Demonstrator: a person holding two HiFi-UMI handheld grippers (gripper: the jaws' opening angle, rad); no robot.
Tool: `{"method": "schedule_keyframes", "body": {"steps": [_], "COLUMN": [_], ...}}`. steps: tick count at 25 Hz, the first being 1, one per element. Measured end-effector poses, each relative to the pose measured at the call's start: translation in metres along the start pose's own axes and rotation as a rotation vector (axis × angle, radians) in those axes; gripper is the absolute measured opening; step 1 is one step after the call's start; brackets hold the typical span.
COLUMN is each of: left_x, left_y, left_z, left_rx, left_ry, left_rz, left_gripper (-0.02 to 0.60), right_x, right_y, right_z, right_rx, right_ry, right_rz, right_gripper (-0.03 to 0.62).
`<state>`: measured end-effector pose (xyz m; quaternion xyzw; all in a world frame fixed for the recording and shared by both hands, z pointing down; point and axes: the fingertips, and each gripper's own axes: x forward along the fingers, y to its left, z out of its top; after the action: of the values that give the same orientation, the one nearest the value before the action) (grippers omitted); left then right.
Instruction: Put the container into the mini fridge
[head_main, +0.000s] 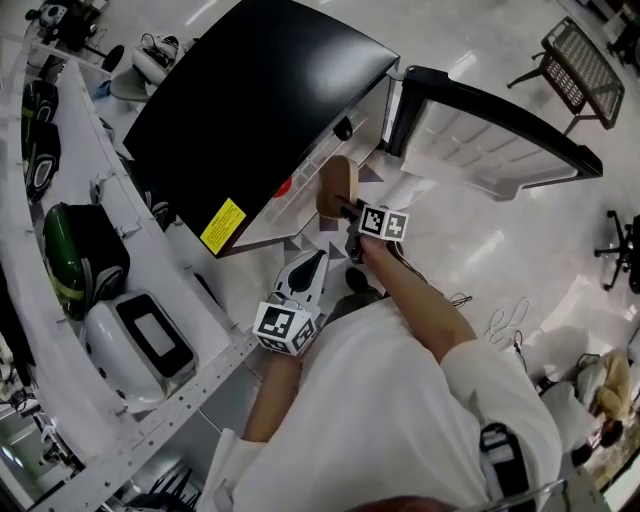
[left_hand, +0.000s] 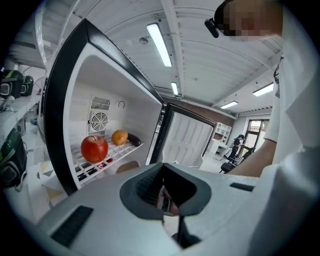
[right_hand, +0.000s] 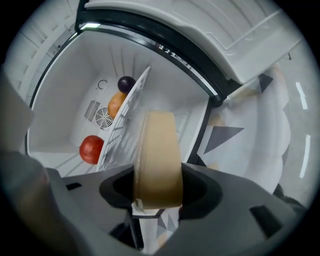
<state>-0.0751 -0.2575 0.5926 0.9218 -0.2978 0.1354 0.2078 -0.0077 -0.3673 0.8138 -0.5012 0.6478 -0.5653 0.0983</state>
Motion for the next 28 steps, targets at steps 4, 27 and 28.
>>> {"method": "schedule_keyframes", "body": {"steps": [4,27,28], "left_x": [-0.003,-0.019,-0.019], "left_y": [0.003,0.012,0.012], "left_z": [-0.004,-0.035,-0.036], "left_rx": [-0.025,-0.073,-0.076], "left_ry": [0.022,0.098,0.1], "left_rz": [0.006,0.092,0.095], "left_gripper": [0.005,0.005,0.005], "right_x": [0.016,0.055,0.054], "right_y": [-0.004,-0.037,-0.038], "right_z": [0.009,0.038,0.038], "right_rx": [0.085,0.045,0.024], "right_ry": [-0.035,-0.073,-0.066], "right_rz": [0.027,-0.18,-0.189], "right_gripper": [0.221,0.272,0.275]}}
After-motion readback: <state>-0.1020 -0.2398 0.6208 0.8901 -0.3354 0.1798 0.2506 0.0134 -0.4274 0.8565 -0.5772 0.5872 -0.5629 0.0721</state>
